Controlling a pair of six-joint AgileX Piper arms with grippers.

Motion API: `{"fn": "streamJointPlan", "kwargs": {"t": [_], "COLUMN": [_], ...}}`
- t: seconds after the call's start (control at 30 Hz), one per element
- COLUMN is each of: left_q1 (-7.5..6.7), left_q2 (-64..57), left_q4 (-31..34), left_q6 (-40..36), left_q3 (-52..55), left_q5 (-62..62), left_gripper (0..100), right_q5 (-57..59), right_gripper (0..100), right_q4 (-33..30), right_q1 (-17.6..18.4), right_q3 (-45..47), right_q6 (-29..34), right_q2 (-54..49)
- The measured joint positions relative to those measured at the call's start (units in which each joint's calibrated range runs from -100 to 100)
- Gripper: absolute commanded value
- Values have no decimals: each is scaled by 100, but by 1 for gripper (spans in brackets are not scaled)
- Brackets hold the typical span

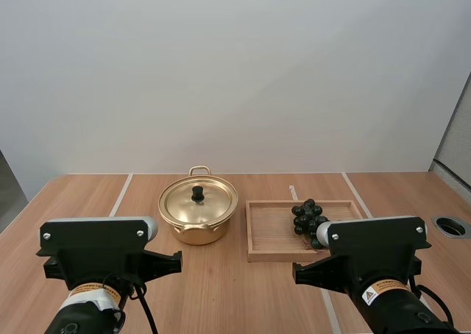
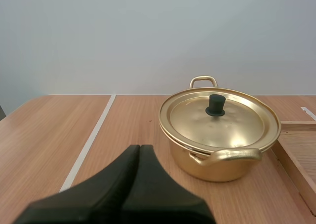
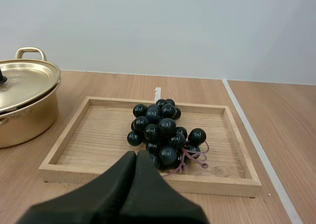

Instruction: Open the pot, put the grape inside, and close it

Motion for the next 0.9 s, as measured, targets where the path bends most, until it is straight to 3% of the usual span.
{"fn": "streamJointPlan", "kwargs": {"t": [0.53,0.9], "left_q1": [0,0], "left_q2": [-11,26], "left_q4": [0,-10], "left_q6": [21,76], "left_q3": [-35,-2056], "left_q5": [22,-128], "left_gripper": [0,0], "right_q5": [130,1034], "right_gripper": [0,0], "right_q4": [135,135], "right_q1": [0,0], "right_q3": [-156,-2628], "right_q6": [0,0], "right_q2": [0,500]}}
